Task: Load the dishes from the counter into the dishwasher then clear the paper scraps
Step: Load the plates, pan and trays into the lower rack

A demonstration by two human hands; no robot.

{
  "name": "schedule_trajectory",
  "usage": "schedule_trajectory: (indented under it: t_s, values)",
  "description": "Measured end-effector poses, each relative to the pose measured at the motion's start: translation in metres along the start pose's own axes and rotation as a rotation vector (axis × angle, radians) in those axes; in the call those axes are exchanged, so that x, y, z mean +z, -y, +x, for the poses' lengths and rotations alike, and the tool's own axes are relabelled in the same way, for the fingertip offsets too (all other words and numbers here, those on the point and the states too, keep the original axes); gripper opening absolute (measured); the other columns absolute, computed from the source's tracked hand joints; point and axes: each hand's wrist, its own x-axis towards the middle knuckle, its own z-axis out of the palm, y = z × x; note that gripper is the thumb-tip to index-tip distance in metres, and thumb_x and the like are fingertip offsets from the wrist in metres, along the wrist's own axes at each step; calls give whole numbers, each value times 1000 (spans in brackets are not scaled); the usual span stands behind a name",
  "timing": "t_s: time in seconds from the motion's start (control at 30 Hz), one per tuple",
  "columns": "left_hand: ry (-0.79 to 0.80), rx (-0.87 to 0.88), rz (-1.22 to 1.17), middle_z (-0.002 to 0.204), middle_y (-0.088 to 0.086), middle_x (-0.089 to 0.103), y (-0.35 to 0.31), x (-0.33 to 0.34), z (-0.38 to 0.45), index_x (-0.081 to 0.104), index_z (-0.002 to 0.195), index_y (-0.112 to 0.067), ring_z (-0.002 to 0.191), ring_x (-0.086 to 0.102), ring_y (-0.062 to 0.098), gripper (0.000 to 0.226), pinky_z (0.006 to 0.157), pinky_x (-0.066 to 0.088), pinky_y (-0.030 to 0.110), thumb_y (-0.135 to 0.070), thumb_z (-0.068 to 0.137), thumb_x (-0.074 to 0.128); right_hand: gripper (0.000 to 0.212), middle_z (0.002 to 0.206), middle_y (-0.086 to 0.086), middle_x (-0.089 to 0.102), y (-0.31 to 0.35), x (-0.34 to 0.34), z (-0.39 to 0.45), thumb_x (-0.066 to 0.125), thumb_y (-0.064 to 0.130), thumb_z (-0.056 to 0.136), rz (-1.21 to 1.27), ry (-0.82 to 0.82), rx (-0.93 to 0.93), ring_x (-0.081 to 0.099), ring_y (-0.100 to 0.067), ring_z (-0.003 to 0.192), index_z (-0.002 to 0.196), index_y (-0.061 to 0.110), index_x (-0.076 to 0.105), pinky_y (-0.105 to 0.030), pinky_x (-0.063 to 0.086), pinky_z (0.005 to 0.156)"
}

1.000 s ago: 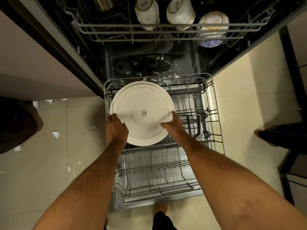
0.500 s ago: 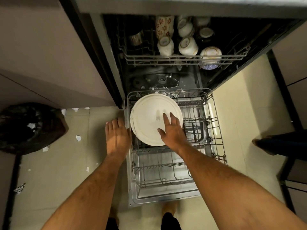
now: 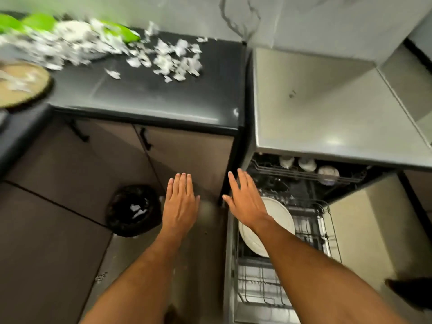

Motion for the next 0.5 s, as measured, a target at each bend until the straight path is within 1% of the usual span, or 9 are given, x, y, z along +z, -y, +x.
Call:
schedule_trajectory:
  t_s: [0.17,0.27,0.4,0.5]
  values:
    - [-80,-112,17,151,23,42,95,-82,22,36,150,4,146,33,35,75,123,21,50,-39,93,61,77,163,-26,23,89,-62,51,45,51,102,-42,-82,-73,21,-40,152,161,9,20,-50,23,123]
    - [-140,-180,15,151,23,42,147,-126,32,36,150,3,146,33,35,77,123,20,50,-39,91,62,77,160,-28,29,143,-95,82,49,50,101,-39,-140,-133,27,-42,149,159,6,25,-51,27,122]
    - [-206,-266,16,150,23,42,204,-170,41,35,150,3,146,33,35,78,124,19,50,-39,91,64,77,155,-30,36,207,-133,120,53,49,100,-60,-190,-225,33,-41,146,157,3,30,-50,28,122]
    - [-246,-339,15,149,24,44,240,-193,45,38,149,4,144,36,36,79,123,21,49,-38,89,67,78,156,-30,34,245,-152,146,54,49,100,-42,-218,-277,32,-42,146,158,4,28,-49,26,123]
